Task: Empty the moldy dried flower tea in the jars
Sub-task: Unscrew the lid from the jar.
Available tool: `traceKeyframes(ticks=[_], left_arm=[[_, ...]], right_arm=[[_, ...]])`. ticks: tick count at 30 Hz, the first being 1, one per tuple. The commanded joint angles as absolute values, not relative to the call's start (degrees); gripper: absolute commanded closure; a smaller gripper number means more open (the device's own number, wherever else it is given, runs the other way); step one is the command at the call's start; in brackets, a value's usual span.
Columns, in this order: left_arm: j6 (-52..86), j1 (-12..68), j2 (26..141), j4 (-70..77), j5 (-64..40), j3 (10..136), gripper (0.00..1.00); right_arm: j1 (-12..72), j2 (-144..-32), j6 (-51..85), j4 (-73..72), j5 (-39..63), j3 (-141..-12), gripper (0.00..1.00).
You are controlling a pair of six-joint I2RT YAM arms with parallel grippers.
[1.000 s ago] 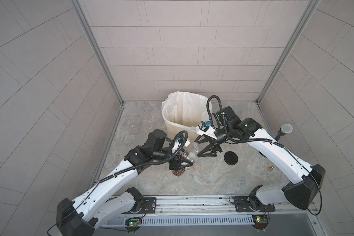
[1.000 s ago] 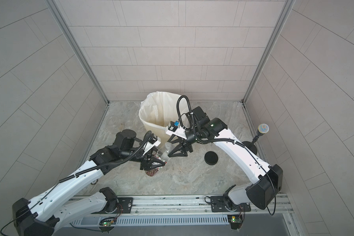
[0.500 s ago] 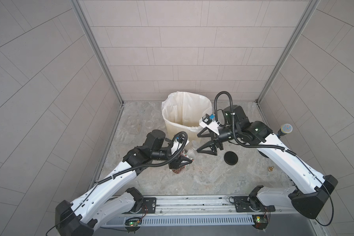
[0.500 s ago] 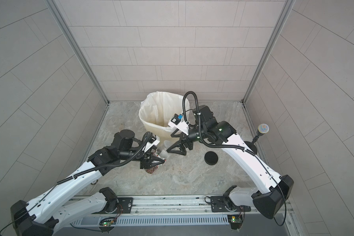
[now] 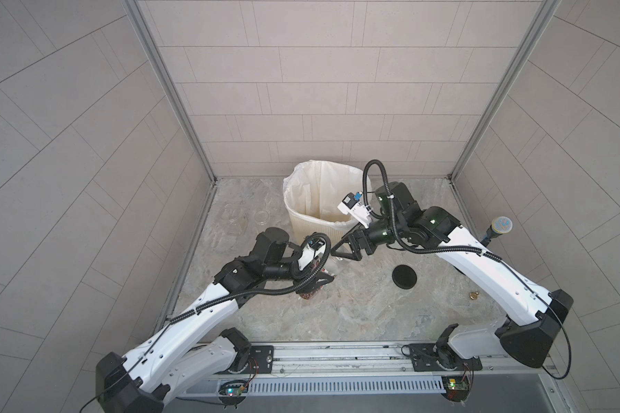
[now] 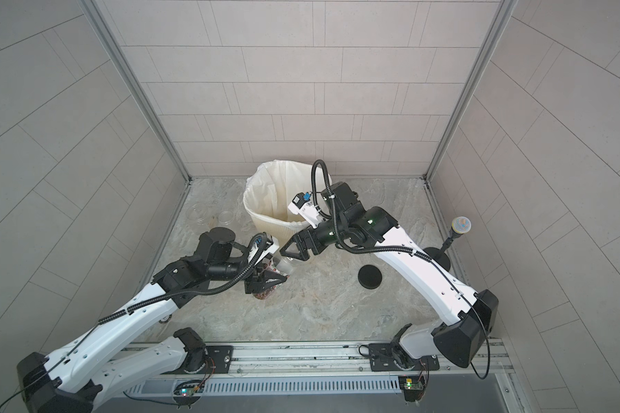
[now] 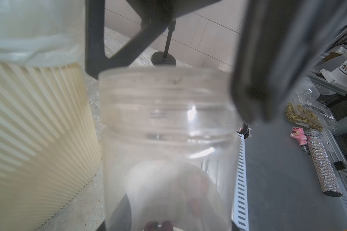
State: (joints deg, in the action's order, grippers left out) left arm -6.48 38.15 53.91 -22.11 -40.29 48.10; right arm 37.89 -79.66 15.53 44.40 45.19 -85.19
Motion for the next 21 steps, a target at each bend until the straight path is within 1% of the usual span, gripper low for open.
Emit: traceKeyframes(ticks=[1, 3, 6, 10, 16, 18, 21], left_arm=[[-6.9, 38.0, 52.6, -20.1, -40.2, 47.1, 0.6], [-6.6, 38.1, 52.1, -19.7, -40.3, 47.0, 0.6], [-6.5, 38.0, 52.0, -19.6, -40.8, 47.0, 0.6], [-6.2, 37.9, 52.3, -20.0, -42.2, 47.2, 0.6], [-3.7, 38.0, 53.9, -21.5, -49.0, 50.0, 0.6], [-2.8, 38.0, 54.1, -21.7, -50.7, 50.6, 0.61], [-2.3, 38.0, 54.0, -21.6, -51.8, 50.6, 0.61]], right_arm=[[38.4, -80.5, 16.3, 47.0, 45.5, -86.2, 0.11], [38.4, -80.8, 14.8, 48.8, 45.2, -86.9, 0.14], [38.3, -80.9, 13.3, 50.1, 45.9, -87.5, 0.22], [38.0, -80.8, 10.2, 49.7, 50.3, -87.5, 0.31], [37.8, -80.6, -5.8, 49.3, 58.6, -84.5, 0.43], [37.5, -79.8, -12.4, 48.4, 61.3, -82.8, 0.46], [36.9, -78.2, -20.2, 45.1, 63.4, -80.0, 0.48]])
